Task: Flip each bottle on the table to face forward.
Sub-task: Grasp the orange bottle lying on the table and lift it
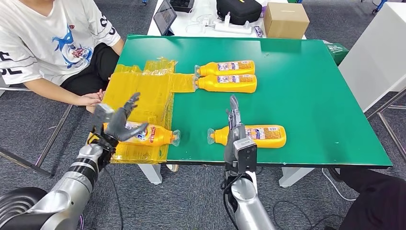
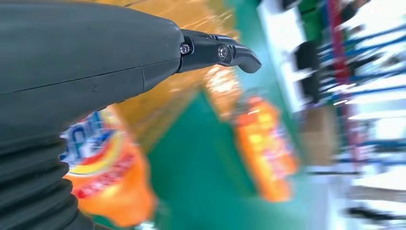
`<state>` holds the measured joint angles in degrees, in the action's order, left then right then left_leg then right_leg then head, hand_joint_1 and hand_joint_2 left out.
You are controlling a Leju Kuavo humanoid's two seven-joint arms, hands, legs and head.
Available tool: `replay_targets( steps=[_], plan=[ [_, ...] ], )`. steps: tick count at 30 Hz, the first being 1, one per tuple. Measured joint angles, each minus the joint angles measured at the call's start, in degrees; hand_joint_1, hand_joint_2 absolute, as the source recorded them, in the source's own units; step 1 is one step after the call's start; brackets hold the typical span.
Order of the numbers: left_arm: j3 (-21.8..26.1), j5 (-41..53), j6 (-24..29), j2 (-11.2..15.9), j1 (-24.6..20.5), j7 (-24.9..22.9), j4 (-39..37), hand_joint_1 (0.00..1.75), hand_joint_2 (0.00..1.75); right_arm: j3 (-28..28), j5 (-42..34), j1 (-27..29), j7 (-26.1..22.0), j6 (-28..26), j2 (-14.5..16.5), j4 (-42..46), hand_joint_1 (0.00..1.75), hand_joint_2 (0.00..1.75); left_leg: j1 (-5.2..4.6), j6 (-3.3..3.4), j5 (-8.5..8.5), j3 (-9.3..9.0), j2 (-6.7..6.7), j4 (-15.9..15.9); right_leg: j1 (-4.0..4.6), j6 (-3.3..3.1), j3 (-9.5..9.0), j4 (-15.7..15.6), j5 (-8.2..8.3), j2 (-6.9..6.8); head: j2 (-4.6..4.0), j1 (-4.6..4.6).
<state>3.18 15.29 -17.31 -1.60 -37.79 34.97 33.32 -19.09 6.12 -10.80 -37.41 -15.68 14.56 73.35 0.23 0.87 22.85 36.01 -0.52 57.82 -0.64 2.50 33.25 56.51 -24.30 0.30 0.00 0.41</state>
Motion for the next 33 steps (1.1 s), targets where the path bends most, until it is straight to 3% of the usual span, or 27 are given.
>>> replay_targets(
  steps=[4,10,15,19,23,27,33],
  plan=[
    [0.69,-6.01,2.01,-0.84,1.60,-0.39,6.65,0.00,0.00,0.04,0.33,0.01,-0.15,0.05,0.29,-0.67,0.00,0.00,0.00,0.00,0.00,0.01,-0.01,0.00,0.00,0.00,0.01,-0.01,0.00,-0.01,0.00,-0.01],
    [0.72,-5.83,12.21,-2.57,2.91,0.37,14.22,0.00,0.00,0.06,1.69,0.00,0.14,-0.48,0.37,-1.28,0.00,0.00,0.00,0.00,0.00,0.01,-0.01,0.00,0.00,0.00,0.00,-0.01,0.00,0.00,0.00,0.01],
    [0.17,-0.30,24.04,-4.09,4.19,2.67,18.47,0.00,0.00,-0.03,5.63,-0.32,1.69,-1.86,-0.22,-1.65,0.00,0.00,0.00,0.00,0.00,0.02,0.00,0.00,0.00,-0.13,0.02,-0.01,0.09,-0.01,0.00,-0.01],
    [-0.36,2.25,28.20,-4.82,5.09,2.69,20.59,0.00,1.75,-0.21,9.25,-0.94,4.14,-2.76,-1.05,-1.92,0.00,1.75,0.00,0.00,0.00,0.02,0.03,0.00,0.00,-0.14,0.04,-0.01,0.09,0.00,0.00,-0.01],
    [-2.01,5.32,34.25,-5.79,8.81,1.69,23.15,0.00,1.75,-0.31,19.70,-3.07,12.64,-3.91,-5.31,-2.32,0.00,1.75,-0.04,0.01,0.00,0.02,0.01,0.00,-0.03,-0.14,0.02,-0.04,0.09,-0.01,0.00,-0.02],
    [-3.04,2.80,34.90,-7.61,16.94,2.07,25.64,0.00,1.75,1.84,27.91,-6.60,19.82,-1.20,-12.20,-2.81,0.00,1.75,-0.16,0.03,0.02,0.03,0.03,0.01,-0.15,-0.11,0.02,-0.06,0.11,0.00,0.00,0.00],
    [-3.90,0.33,34.27,-9.26,23.86,3.04,26.42,0.00,1.75,5.16,32.79,-13.66,24.25,5.05,-19.91,-8.04,0.00,1.75,-0.17,0.08,0.01,0.07,-0.01,0.03,-0.15,-0.03,0.05,-0.09,0.16,-0.01,0.00,-0.02]
  ],
)
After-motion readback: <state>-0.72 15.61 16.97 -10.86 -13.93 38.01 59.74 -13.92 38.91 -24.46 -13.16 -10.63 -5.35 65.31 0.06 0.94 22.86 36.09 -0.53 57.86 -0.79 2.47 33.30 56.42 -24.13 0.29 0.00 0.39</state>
